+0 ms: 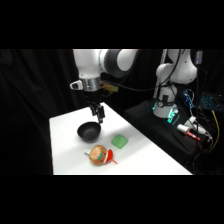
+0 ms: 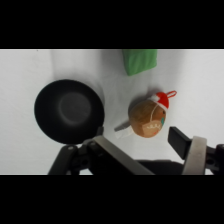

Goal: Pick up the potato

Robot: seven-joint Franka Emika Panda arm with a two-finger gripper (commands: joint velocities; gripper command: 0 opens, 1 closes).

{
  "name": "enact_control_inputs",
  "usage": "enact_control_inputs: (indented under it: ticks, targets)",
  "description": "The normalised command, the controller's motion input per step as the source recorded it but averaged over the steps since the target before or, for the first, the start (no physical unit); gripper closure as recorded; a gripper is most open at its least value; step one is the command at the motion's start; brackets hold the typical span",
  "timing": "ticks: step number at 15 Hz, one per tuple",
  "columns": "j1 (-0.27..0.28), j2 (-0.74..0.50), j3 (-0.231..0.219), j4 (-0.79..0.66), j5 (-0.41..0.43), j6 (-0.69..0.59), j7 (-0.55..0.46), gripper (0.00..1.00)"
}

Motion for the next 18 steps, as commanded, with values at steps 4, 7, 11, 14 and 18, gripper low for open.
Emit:
enact_control_inputs:
  ticks: [4,7,11,14,18]
  targets:
    - [0.004,0.13,0.041,0.13,0.088,0.04,0.01,0.0]
    - [0.068,0.32,0.081,0.34,0.105,0.13,0.07,0.0]
    - [0.101,0.42,0.039,0.44,-0.009,0.18,0.13,0.0]
    - [0.078,0.48,-0.022,0.48,-0.083,0.19,0.16,0.0]
    - [0.092,0.42,-0.101,0.39,-0.176,0.16,0.18,0.0]
